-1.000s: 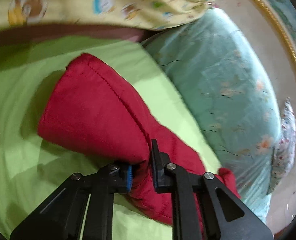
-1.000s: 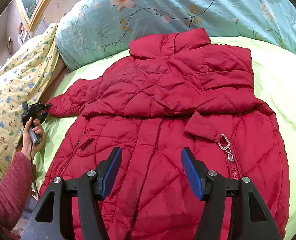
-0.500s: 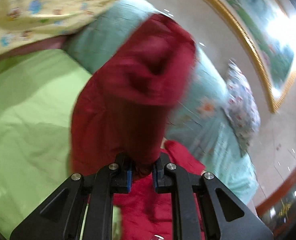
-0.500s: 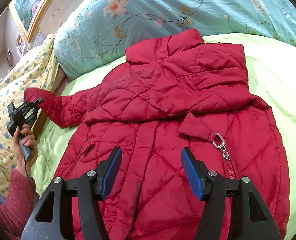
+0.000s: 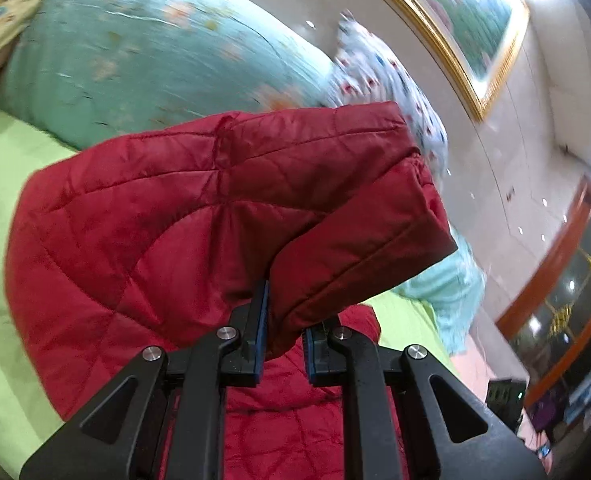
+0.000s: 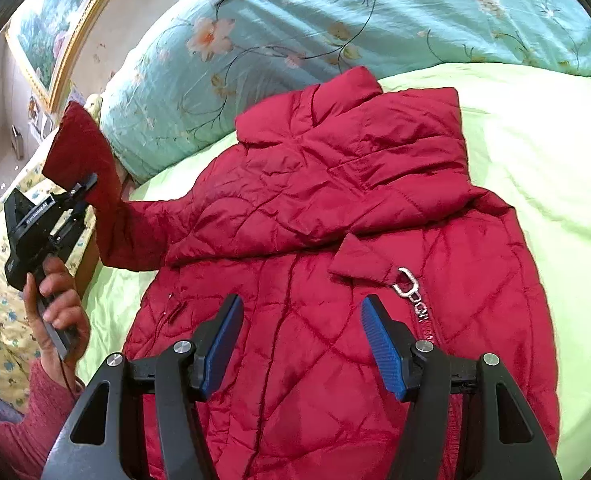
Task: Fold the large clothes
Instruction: 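Fold the held sleeve across the jacket body and open the left tool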
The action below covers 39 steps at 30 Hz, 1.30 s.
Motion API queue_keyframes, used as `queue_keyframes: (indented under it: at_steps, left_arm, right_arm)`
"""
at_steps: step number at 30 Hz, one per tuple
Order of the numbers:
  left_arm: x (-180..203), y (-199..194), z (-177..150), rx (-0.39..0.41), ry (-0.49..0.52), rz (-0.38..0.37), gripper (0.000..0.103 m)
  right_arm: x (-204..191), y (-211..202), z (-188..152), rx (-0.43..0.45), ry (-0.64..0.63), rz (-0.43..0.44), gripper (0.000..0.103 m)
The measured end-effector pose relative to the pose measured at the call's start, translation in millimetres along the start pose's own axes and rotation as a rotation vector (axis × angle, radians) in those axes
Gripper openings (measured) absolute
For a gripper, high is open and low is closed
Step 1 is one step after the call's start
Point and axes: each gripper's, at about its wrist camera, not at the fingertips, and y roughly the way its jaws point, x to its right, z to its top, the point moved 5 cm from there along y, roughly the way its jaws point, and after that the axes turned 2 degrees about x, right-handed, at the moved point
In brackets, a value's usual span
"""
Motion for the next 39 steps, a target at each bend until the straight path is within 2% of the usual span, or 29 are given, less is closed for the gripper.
queue_keyframes:
  at_steps: [5, 10, 19, 26, 31, 39]
  left_arm:
    - [27.3, 26.7, -20.9, -0.070, 0.037, -0.032, 0.012]
    - [47.4, 57.2, -46.7, -0.139, 0.070, -0.029, 0.012]
    - [74.6, 110.4, -96.7, -0.248, 0.184, 0.023, 0.012]
    - [87.4, 139.8, -127.9, -0.315, 0.294, 0.062, 0.012]
    - [86.0, 155.2, -144.4, -0.352, 0.349, 0.117, 0.012]
    - [89.0, 159.8, -159.1, -0.356, 0.417, 0.156, 0.013]
  right_arm:
    - [6.8, -8.4, 10.2, 0.028, 0.035, 0.013, 0.065]
    - [14.6, -13.3, 18.1, 0.045, 0.058, 0.024, 0.065]
    - [41.5, -12.9, 28.6, 0.059, 0.127, 0.033, 0.065]
    - [56.8, -5.2, 57.0, 0.088, 0.191, 0.094, 0.065]
    - [67.0, 21.4, 82.3, 0.070, 0.267, 0.168, 0.065]
    - [69.2, 78.5, 107.9, 0.009, 0.316, 0.225, 0.065]
